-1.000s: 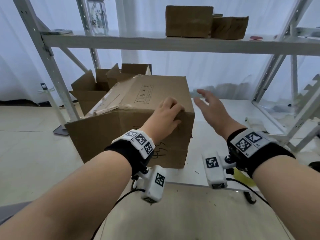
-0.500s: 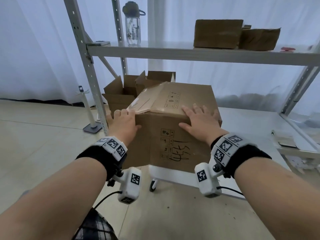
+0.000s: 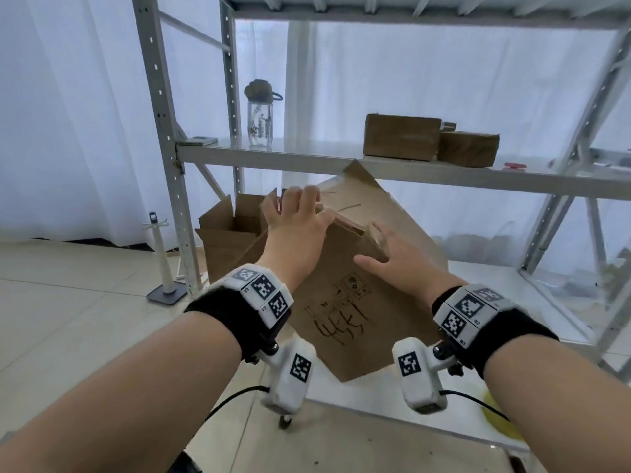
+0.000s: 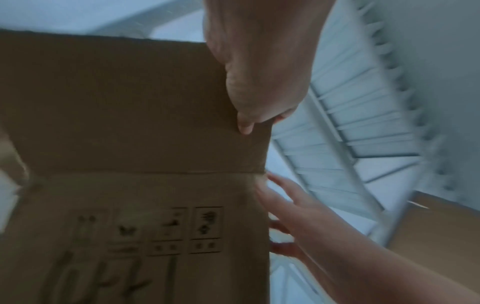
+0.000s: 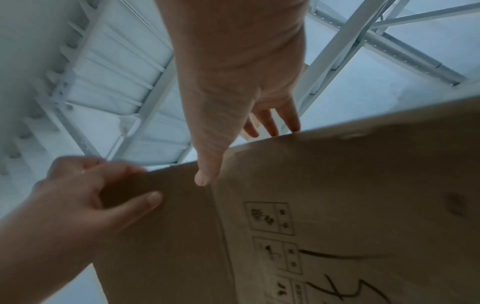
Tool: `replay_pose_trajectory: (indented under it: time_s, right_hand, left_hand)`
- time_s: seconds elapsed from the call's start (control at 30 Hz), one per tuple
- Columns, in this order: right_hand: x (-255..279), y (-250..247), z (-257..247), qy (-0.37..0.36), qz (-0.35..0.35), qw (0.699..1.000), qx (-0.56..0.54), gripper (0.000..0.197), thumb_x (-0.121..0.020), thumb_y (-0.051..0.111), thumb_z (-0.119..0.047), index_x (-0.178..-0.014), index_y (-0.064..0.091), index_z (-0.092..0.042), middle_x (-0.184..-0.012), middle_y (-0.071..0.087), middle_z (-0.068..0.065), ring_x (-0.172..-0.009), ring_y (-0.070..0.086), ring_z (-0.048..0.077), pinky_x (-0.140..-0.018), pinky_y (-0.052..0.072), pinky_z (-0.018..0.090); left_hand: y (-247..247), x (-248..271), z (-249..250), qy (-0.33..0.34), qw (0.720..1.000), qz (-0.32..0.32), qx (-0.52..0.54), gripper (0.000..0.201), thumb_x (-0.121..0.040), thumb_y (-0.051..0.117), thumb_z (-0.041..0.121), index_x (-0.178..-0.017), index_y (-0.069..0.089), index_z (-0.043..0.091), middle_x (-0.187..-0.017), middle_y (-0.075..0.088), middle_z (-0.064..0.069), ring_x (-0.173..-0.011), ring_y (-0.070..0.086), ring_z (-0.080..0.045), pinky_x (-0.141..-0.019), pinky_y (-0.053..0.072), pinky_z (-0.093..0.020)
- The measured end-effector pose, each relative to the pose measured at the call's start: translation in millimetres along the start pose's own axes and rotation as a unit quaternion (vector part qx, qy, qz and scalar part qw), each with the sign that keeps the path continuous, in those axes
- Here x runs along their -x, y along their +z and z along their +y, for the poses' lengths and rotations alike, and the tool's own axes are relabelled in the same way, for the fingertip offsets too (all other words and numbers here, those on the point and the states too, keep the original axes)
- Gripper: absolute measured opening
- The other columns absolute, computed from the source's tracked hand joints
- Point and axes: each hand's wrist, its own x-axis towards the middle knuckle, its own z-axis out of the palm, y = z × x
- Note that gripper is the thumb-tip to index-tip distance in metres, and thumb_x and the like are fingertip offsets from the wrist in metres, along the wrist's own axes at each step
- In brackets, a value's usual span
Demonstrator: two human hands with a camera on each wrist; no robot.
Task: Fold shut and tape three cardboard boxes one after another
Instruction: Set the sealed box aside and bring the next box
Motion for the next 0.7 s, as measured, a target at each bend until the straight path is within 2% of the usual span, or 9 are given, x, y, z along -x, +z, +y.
replay_pose_trajectory:
  time_s: [0.03,0.1,0.2,0.23,0.3,0.37,0.47,0.6,0.7]
  right_hand:
    - [-1.7,-5.2,-4.9,-0.017,0.017,0.999,-0.024,0.085,-0.083,0.061,-0.059,-0.150,0.017,-0.033,-0.147,0.039,0.004,-0.131,0.041,0.021,-0.108,0.037,0.042]
    - [-2.6,-13.6,-7.1,-0.032,0.052,0.997,-0.052,0.086,-0.078,0.062,-0.062,-0.149,0.019,-0.038,-0.142,0.043,0.002,-0.126,0.045,0.020,-0.104,0.043,0.045]
    - [6.2,-21.4,1.6,-0.027,0.083,0.996,-0.034,0.081,-0.080,0.060,-0.061,-0.148,0.023,-0.037,-0.141,0.044,0.000,-0.125,0.047,0.021,-0.101,0.046,0.046]
    - [11.4,-21.5,6.7,-0.017,0.084,0.996,-0.016,0.081,-0.082,0.060,-0.058,-0.149,0.019,-0.036,-0.145,0.039,0.002,-0.128,0.046,0.023,-0.101,0.045,0.047]
    - [23.4,-21.7,18.6,0.012,0.070,0.997,0.029,0.091,-0.084,0.059,-0.057,-0.147,-0.005,-0.046,-0.158,0.017,0.006,-0.137,0.036,0.030,-0.103,0.043,0.052]
    - [31.2,-24.2,30.2,0.022,0.058,0.996,0.066,0.095,-0.082,0.056,-0.063,-0.142,-0.017,-0.054,-0.162,-0.001,0.003,-0.143,0.027,0.031,-0.103,0.042,0.053]
    - [38.0,-27.7,47.9,-0.034,0.062,0.994,0.079,0.084,-0.084,0.056,-0.059,-0.148,0.004,-0.046,-0.161,0.003,-0.005,-0.142,0.029,0.026,-0.102,0.044,0.050]
    - [51.9,-28.5,61.3,-0.089,0.073,0.991,0.075,0.076,-0.083,0.062,-0.054,-0.145,0.023,-0.034,-0.155,0.020,-0.008,-0.133,0.038,0.022,-0.099,0.047,0.044]
    - [61.5,-25.3,63.9,-0.077,0.091,0.991,0.053,0.072,-0.084,0.063,-0.051,-0.144,0.028,-0.030,-0.150,0.027,-0.007,-0.125,0.045,0.020,-0.096,0.050,0.041]
  left_hand:
    - [-10.2,-8.7,10.1,0.022,1.000,-0.005,0.010,0.039,-0.090,0.057,0.018,-0.128,0.050,0.027,-0.136,0.021,-0.007,-0.125,0.010,-0.030,-0.106,0.020,-0.058]
    - [-25.5,-17.5,29.1,0.080,0.997,0.007,0.008,0.036,-0.087,0.062,0.019,-0.122,0.055,0.024,-0.137,0.029,-0.009,-0.125,0.025,-0.033,-0.097,0.035,-0.054]
    - [-31.2,-18.6,44.3,0.190,0.978,0.081,0.024,0.038,-0.064,0.079,0.007,-0.099,0.067,0.019,-0.118,0.053,-0.013,-0.098,0.053,-0.033,-0.073,0.050,-0.048]
    - [-29.4,-17.5,46.2,0.230,0.967,0.098,0.051,0.042,-0.062,0.075,0.002,-0.099,0.066,0.019,-0.115,0.054,-0.013,-0.094,0.054,-0.032,-0.072,0.051,-0.046]
    - [-25.3,-17.3,51.2,0.304,0.942,0.114,0.083,0.052,-0.060,0.068,-0.002,-0.105,0.054,0.020,-0.117,0.046,-0.010,-0.092,0.054,-0.030,-0.073,0.051,-0.044]
    - [-25.3,-17.5,58.4,0.350,0.926,0.115,0.089,0.049,-0.064,0.064,-0.003,-0.104,0.047,0.020,-0.118,0.037,-0.007,-0.093,0.050,-0.028,-0.074,0.051,-0.042]
    - [-22.0,-20.4,69.5,0.373,0.912,0.131,0.104,0.036,-0.070,0.046,-0.001,-0.101,0.057,0.015,-0.117,0.034,-0.006,-0.095,0.039,-0.023,-0.079,0.050,-0.042]
    - [-21.9,-19.7,84.7,0.370,0.910,0.139,0.129,0.040,-0.069,0.056,0.005,-0.109,0.059,0.012,-0.122,0.030,-0.010,-0.099,0.044,-0.027,-0.084,0.051,-0.045]
    - [-12.5,-18.9,86.0,0.335,0.924,0.098,0.158,0.061,-0.068,0.068,0.007,-0.125,0.049,0.016,-0.131,0.027,-0.011,-0.099,0.054,-0.034,-0.081,0.053,-0.044]
